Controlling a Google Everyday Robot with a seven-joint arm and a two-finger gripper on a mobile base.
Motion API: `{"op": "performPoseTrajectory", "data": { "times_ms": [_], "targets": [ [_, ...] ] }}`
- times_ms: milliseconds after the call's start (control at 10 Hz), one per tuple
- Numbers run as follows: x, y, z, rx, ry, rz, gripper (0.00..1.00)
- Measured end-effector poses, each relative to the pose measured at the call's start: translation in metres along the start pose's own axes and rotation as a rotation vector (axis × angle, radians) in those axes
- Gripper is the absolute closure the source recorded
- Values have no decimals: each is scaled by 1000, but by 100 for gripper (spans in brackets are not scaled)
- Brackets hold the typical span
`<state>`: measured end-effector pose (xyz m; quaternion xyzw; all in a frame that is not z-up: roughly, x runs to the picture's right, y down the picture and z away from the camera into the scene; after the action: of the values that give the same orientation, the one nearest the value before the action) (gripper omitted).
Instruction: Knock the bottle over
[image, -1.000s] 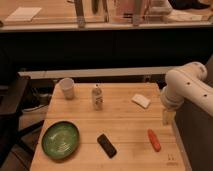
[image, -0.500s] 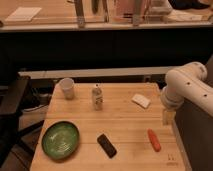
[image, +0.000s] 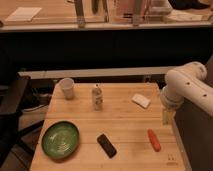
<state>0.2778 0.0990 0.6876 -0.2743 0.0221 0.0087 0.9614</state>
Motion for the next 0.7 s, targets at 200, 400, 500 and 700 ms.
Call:
{"op": "performPoseTrajectory", "data": {
  "times_ms": [200,400,500,700],
  "targets": [
    [-31,-21,0,24,12,-56,20],
    [-43,-32,0,33,22,-83,20],
    [-47,-33,-1,38,27,-100,20],
    [-61,-40,0,52,28,-136,20]
  ]
}}
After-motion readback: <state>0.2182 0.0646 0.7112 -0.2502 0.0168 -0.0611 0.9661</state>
